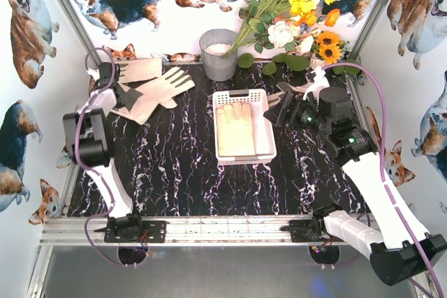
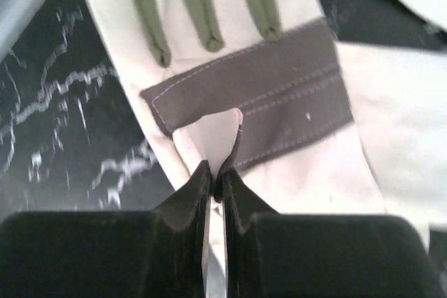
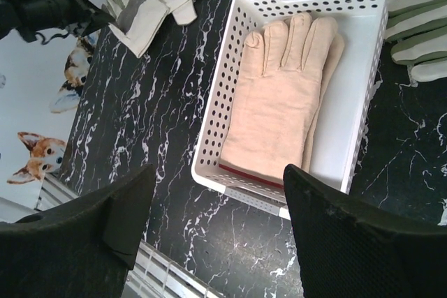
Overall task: Put the gloves into the storage basket
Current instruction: Move the glove to the center of the board.
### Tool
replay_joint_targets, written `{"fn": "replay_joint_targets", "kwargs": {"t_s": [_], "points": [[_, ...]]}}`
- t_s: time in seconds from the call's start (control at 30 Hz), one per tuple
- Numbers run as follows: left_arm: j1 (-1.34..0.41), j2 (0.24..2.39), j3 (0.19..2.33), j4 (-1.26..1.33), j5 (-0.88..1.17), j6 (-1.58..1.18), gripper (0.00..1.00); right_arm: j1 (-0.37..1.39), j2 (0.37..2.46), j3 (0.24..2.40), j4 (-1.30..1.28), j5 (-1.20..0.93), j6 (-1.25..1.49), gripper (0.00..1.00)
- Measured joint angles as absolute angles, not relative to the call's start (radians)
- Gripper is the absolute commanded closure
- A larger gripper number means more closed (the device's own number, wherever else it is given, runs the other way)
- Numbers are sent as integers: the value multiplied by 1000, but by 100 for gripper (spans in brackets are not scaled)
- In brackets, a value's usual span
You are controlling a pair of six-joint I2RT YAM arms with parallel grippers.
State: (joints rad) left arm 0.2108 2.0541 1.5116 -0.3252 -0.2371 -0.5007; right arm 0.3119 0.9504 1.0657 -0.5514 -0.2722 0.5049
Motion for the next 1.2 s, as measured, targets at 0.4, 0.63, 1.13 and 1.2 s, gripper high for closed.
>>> {"fn": "replay_joint_targets", "kwargs": {"t_s": [0.4, 0.63, 1.13, 1.2], "points": [[155, 1496, 936, -266, 123, -474, 100, 353, 1056, 1066, -545, -324, 488, 24], [2, 1248, 783, -335, 263, -436, 100, 448, 1116, 1064, -533, -310, 481, 24], [-149, 1196, 722, -503, 219, -476, 90, 551, 1191, 1043, -484, -274, 506, 25], [-149, 1201, 679, -484, 178, -509, 79, 560, 1192, 1035, -483, -268, 507, 25]]}}
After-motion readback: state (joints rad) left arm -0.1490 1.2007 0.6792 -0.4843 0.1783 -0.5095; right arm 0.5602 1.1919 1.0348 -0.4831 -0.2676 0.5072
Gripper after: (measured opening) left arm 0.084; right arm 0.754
